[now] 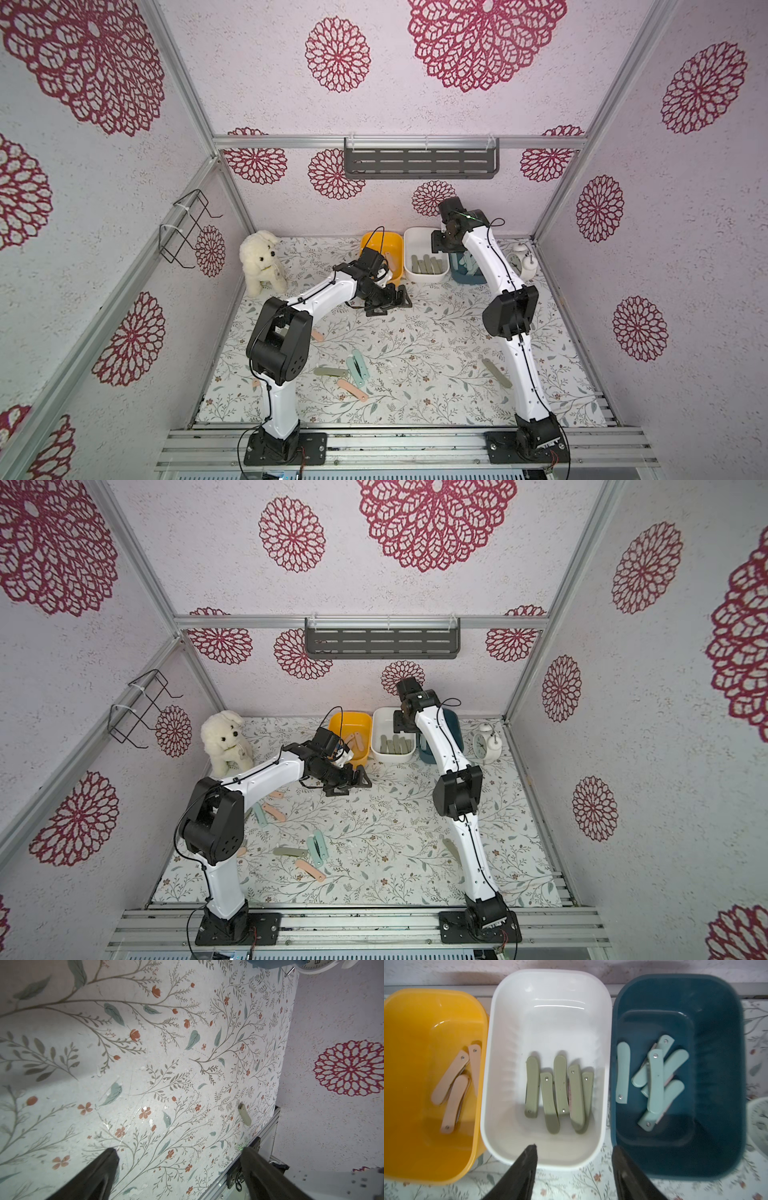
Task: Place the fruit knives into the storage box by color
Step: Pick up the fruit knife from the center of the board.
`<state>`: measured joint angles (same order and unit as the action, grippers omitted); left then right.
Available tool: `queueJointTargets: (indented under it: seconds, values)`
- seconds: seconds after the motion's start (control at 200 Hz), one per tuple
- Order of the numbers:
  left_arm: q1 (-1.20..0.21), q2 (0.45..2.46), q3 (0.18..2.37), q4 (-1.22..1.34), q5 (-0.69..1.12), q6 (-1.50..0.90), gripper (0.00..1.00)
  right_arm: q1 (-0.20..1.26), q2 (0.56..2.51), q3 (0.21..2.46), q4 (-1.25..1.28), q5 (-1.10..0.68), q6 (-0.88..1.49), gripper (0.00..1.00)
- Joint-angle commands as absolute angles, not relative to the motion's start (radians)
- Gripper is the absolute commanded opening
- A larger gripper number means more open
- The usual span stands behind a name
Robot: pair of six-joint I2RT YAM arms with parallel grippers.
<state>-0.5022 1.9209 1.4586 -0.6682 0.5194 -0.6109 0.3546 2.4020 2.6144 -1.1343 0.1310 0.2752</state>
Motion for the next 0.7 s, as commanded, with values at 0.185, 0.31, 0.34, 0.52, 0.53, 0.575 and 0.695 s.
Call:
queueJointTargets:
  seconds: [0.185, 0.31, 0.34, 0.52, 0.53, 0.575, 0.695]
  values:
    - [-0.581, 1.79, 1.387, -0.656, 0.427, -0.645, 0.97, 0.352, 1.737, 1.719, -0.87, 0.187, 0.271, 0.64]
    - [-0.641, 1.751, 1.342, -0.679, 0.376, -0.659, 0.97, 0.341, 1.509, 1.321, -0.776, 0.166, 0.345, 0.66]
    - [-0.655, 1.741, 1.324, -0.679, 0.367, -0.665, 0.97, 0.335, 1.46, 1.232, -0.756, 0.161, 0.368, 0.66]
    - [-0.72, 1.707, 1.236, -0.681, 0.331, -0.698, 0.97, 0.319, 1.24, 0.836, -0.659, 0.146, 0.49, 0.66]
    - [-0.723, 1.705, 1.234, -0.683, 0.329, -0.699, 0.97, 0.319, 1.233, 0.823, -0.653, 0.144, 0.495, 0.66]
    - [-0.735, 1.7, 1.227, -0.686, 0.318, -0.701, 0.97, 0.318, 1.203, 0.755, -0.627, 0.13, 0.52, 0.68]
    - [-0.749, 1.688, 1.208, -0.682, 0.305, -0.702, 0.97, 0.347, 1.184, 0.744, -0.621, 0.18, 0.561, 0.75]
